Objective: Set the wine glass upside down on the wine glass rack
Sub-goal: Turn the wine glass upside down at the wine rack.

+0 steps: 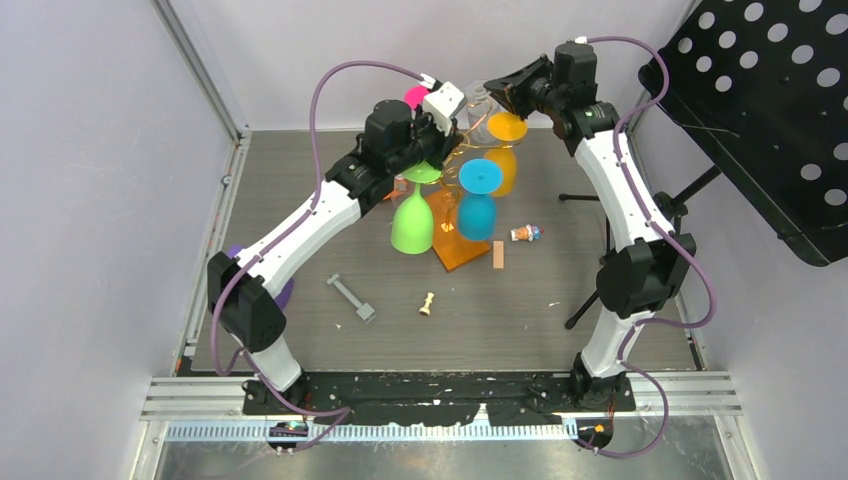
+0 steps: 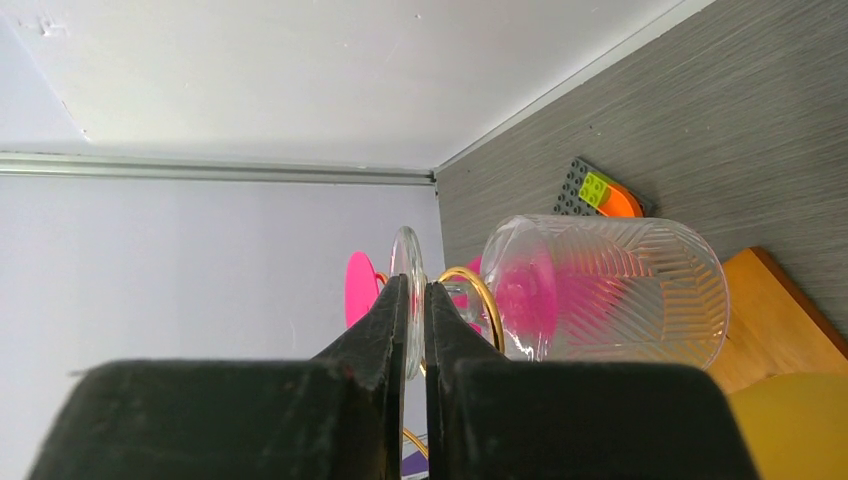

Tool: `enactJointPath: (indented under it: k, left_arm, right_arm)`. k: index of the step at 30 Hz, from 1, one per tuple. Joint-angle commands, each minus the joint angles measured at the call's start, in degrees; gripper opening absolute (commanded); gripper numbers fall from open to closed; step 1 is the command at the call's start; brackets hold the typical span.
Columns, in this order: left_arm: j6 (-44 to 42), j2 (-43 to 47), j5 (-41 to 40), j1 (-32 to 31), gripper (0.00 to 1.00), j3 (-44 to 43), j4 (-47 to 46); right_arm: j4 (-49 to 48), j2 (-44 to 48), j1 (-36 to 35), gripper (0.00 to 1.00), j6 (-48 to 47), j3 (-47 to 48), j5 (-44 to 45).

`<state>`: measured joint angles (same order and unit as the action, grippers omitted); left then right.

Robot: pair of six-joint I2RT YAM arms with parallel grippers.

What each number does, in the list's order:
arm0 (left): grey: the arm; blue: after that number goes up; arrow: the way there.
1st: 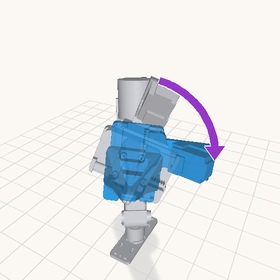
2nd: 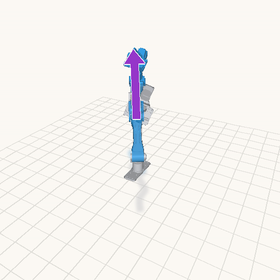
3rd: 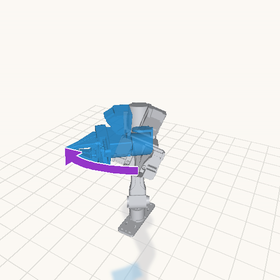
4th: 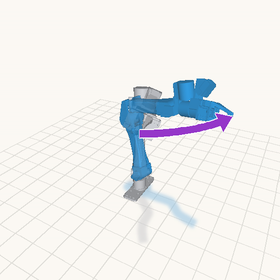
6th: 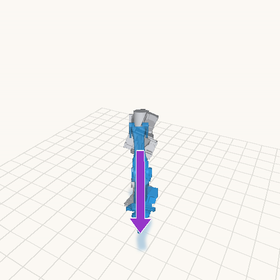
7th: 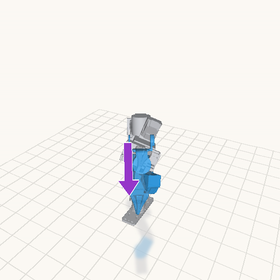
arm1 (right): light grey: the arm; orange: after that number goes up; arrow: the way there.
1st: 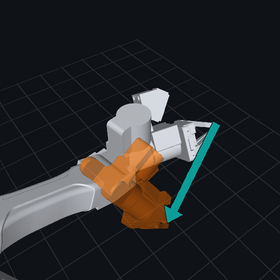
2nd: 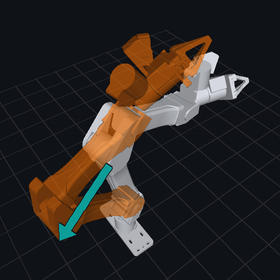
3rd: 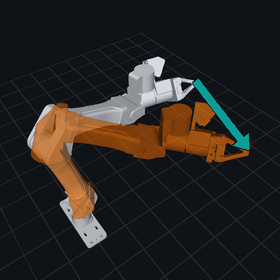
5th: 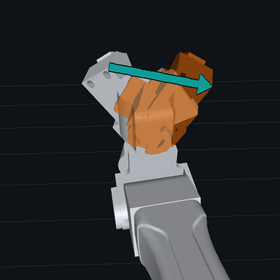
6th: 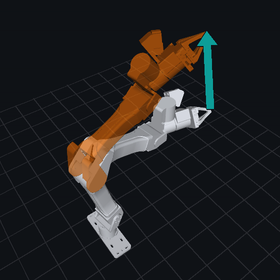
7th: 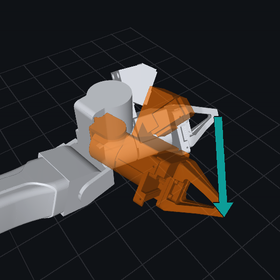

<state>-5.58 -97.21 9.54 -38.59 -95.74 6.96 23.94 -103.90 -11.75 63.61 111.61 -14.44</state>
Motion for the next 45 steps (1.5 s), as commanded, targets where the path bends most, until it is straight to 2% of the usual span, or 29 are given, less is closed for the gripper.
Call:
enactJointPath:
  k: [1,11,21,34,40,45]
  left_arm:
    - [-2.4,0.3,2.3,-0.9,0.00,0.4,0.8]
    - [-2.5,0.1,2.3,-0.8,0.00,0.2,0.9]
    - [-2.3,-0.5,2.1,-0.8,0.00,-0.7,1.7]
    - [-2.1,-0.7,1.8,-0.8,0.00,-0.8,2.0]
    - [-2.1,-0.7,1.8,-0.8,0.00,-0.8,2.3]
    - [-2.1,-0.6,1.8,-0.8,0.00,-0.7,2.4]
  right_arm:
    - [-8.8,-0.5,0.8,0.06,2.3,2.9,1.7]
    - [-5.4,-5.5,-0.4,0.06,0.5,9.7,-4.6]
    - [-4.5,-5.2,-0.4,0.06,-3.2,9.4,-10.8]
    - [-0.6,-4.9,-0.4,0.06,-8.2,10.5,-14.3]
    - [-0.2,-4.4,-0.4,0.21,-9.6,10.7,-14.9]
    - [-0.3,-4.5,-0.4,0.28,-9.8,11.0,-16.0]
